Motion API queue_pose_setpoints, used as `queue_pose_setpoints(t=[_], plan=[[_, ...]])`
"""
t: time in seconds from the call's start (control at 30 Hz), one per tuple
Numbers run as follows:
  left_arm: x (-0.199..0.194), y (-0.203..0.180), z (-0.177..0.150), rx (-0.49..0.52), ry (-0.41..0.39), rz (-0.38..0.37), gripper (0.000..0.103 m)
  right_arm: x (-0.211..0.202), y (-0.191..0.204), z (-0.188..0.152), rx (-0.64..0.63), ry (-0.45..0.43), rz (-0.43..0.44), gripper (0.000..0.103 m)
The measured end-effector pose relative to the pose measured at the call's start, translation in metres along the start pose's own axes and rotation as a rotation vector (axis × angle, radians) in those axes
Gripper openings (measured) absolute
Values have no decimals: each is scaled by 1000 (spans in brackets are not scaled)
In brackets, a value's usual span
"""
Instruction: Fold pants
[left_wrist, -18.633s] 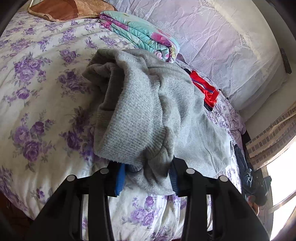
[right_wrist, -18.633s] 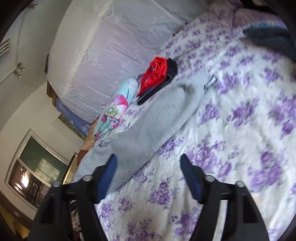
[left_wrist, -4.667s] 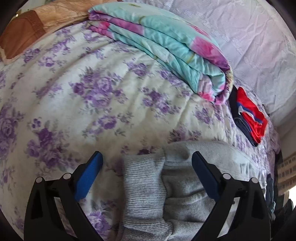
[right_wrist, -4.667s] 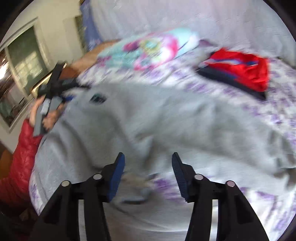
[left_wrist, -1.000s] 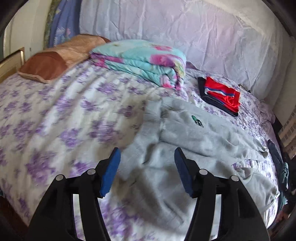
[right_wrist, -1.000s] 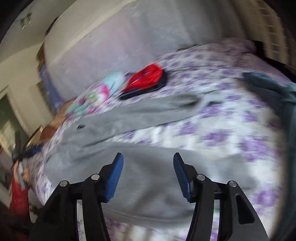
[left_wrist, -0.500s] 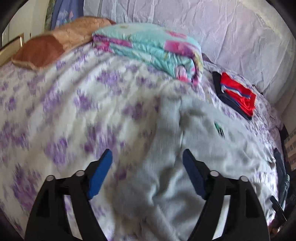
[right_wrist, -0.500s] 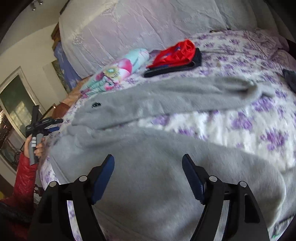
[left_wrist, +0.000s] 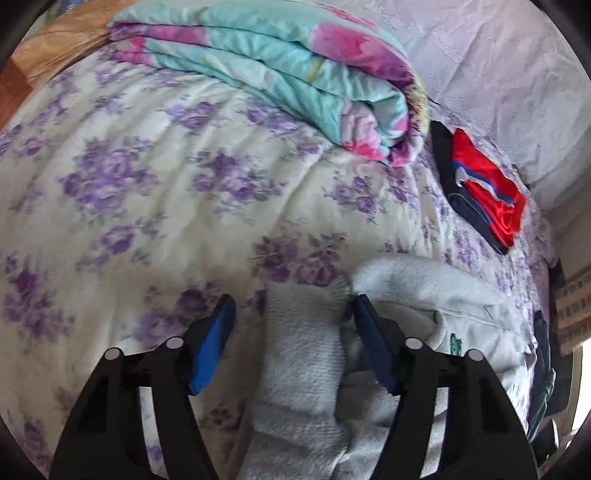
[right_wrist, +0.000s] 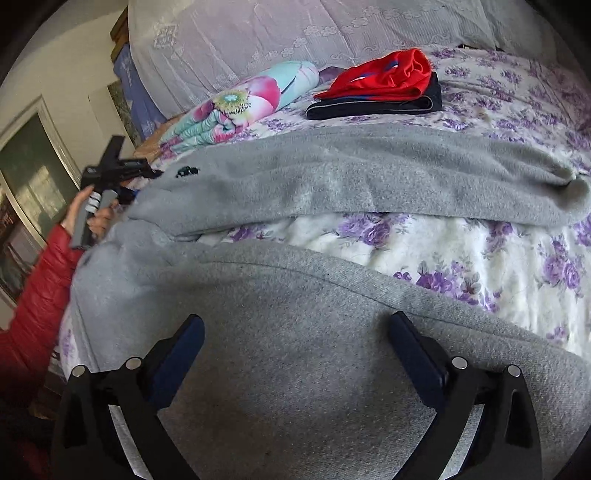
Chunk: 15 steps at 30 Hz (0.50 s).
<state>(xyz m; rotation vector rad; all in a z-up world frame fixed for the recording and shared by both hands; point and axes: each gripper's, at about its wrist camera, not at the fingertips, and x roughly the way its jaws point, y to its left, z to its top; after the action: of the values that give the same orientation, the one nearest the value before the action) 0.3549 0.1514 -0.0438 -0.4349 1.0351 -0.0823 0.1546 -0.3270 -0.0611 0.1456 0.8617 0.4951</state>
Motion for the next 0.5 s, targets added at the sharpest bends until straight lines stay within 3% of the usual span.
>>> queue_pose_setpoints(t=[0.07,0.23,0.5], plan=[[1,-3,-4,35,-17,-41,50,-4,-7,-2,36,-19,46,100],[0,3,-9,49,-52,-116,44,-6,-17,-2,87,-39,106,100],[-22,-8,-15,113,-141,-70,42,-6,-10,6,80,0,64,100]])
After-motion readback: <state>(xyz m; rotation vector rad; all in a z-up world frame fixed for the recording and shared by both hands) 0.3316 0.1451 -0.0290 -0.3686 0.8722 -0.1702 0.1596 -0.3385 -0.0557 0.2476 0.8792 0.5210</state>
